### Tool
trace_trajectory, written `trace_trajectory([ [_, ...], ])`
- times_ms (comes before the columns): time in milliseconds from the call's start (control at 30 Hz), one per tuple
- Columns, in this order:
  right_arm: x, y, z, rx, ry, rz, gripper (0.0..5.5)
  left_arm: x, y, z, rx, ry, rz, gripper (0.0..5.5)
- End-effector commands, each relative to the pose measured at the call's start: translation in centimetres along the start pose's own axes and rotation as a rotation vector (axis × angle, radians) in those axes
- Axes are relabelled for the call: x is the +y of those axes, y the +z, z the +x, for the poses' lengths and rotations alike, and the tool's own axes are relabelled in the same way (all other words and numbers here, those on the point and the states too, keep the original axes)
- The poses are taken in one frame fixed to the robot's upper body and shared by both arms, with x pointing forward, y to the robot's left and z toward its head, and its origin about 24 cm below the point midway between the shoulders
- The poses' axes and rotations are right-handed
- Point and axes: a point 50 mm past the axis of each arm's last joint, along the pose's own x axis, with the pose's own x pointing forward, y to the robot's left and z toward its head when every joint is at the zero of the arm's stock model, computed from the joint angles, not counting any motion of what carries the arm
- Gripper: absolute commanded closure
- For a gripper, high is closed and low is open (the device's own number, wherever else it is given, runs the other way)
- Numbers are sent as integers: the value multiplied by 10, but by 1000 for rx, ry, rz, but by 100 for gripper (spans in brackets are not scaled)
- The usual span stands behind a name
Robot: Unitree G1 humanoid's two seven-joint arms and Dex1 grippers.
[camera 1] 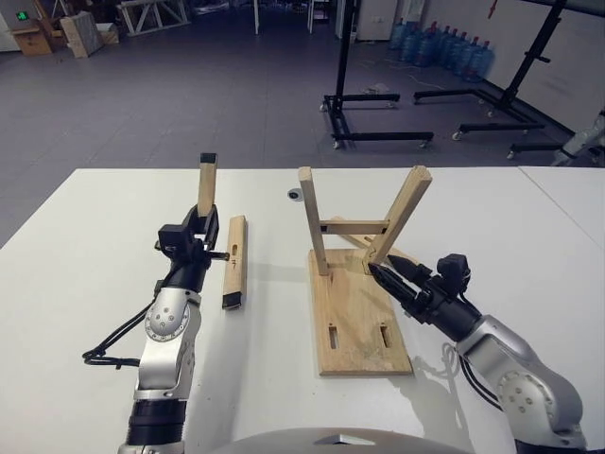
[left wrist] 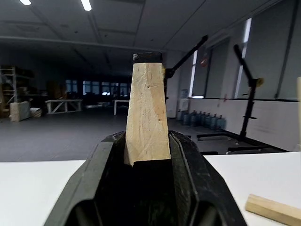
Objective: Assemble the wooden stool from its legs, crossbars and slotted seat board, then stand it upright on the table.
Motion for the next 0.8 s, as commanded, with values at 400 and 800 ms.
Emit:
trace_trajectory([
  [400, 43, 38, 62, -264, 240, 309, 199, -49, 25, 2, -54, -781, 74, 422],
  [800, 42, 37, 76, -309, 215, 468, 303, -57, 24, 6, -55, -861, 104, 422],
])
